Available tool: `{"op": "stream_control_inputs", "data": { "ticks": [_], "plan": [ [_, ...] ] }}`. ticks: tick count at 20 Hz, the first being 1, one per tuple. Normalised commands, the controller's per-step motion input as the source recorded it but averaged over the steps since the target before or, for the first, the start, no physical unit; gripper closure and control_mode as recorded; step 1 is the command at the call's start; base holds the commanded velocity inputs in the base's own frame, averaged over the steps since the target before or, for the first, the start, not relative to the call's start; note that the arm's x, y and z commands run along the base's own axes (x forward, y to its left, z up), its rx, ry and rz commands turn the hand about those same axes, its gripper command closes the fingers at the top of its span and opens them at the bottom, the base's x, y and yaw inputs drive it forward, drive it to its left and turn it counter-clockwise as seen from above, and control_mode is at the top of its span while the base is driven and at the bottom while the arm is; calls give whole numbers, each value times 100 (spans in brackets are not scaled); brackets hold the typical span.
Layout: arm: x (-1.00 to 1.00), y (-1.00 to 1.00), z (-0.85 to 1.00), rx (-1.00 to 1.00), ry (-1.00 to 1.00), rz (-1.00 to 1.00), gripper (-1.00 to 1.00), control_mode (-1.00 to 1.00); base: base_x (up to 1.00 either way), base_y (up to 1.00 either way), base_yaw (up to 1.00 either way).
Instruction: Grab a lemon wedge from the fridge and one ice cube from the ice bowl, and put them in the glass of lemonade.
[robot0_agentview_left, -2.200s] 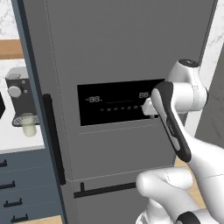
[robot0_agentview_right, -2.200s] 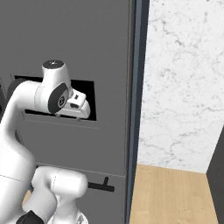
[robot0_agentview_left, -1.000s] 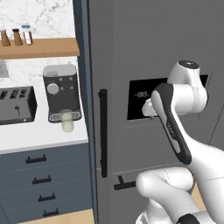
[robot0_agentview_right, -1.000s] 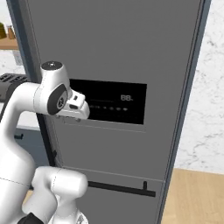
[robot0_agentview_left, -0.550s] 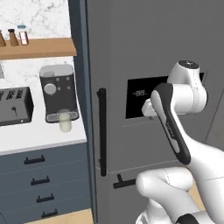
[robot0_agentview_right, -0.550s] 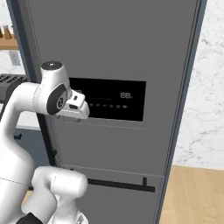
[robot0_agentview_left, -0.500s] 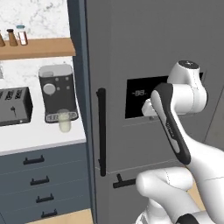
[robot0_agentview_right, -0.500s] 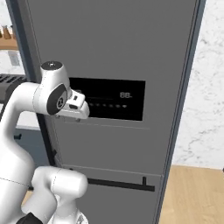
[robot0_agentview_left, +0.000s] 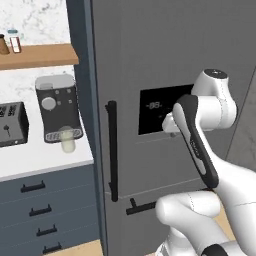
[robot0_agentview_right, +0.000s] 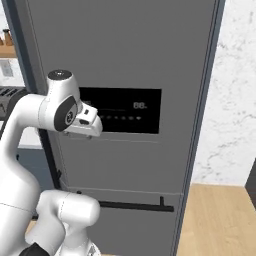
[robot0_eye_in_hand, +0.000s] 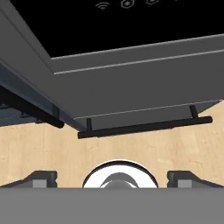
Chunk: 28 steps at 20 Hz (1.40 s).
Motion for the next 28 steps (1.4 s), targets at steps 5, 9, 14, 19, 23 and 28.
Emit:
{"op": "stream_control_inputs", "data": {
  "ticks": [5, 9, 14, 19, 23, 28],
  "plan": [
    [0, 0, 0, 0, 0, 0, -100, 100, -29, 45, -16],
    [0, 0, 0, 0, 0, 0, -100, 100, -23, 71, -12],
    [0, 0, 0, 0, 0, 0, -100, 100, -6, 53, -11],
    [0, 0, 0, 0, 0, 0, -100, 100, 0, 63, -4],
    [0, 0, 0, 0, 0, 0, -100, 100, 0, 86, 0],
    [0, 0, 0, 0, 0, 0, -100, 100, 14, 95, 0]
  ]
}}
